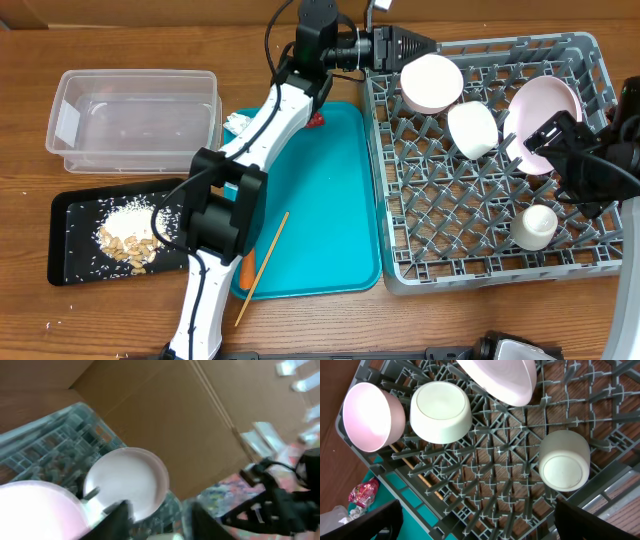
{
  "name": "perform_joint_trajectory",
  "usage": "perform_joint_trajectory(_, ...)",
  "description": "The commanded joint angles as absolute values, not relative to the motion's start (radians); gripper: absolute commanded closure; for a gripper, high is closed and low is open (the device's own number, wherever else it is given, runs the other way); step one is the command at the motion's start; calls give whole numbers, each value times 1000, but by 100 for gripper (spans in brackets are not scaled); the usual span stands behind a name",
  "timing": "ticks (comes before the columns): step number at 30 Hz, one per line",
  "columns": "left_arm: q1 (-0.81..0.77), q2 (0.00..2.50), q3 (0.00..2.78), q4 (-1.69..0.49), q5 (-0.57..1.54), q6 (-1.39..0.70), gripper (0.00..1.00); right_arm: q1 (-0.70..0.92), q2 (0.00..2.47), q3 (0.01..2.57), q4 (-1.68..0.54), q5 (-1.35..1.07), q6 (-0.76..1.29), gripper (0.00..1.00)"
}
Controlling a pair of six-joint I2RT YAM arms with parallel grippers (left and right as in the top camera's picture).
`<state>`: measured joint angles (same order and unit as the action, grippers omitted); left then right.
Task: Sort waste into correct bins and load items into the dishwasher
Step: 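Set the bowl upright in the rack and open the left gripper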
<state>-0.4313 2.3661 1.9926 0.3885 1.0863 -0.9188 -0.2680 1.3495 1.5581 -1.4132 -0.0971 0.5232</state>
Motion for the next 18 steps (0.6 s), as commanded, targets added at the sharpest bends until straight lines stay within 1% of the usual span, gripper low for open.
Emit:
perform_joint_trajectory(1, -442, 2337, 2008, 314, 1058, -797, 71, -271, 1345, 1572, -1409, -87, 521, 0)
perform_joint_trajectory(6, -485, 2337, 2008, 72, 983, -601, 73, -271, 1345, 1572, -1413, -87, 521, 0)
perform_joint_trajectory(9, -503, 2337, 2008, -31, 933, -529, 83, -271, 1345, 1572, -1420, -87, 521, 0)
perform_joint_trajectory(13, -506, 2337, 2008, -136, 879, -487, 88, -271, 1345, 1572, -1425, -87, 521, 0)
perform_joint_trajectory(18, -511, 2337, 2008, -352, 768, -400, 96, -271, 1345, 1572, -1431, -87, 521, 0)
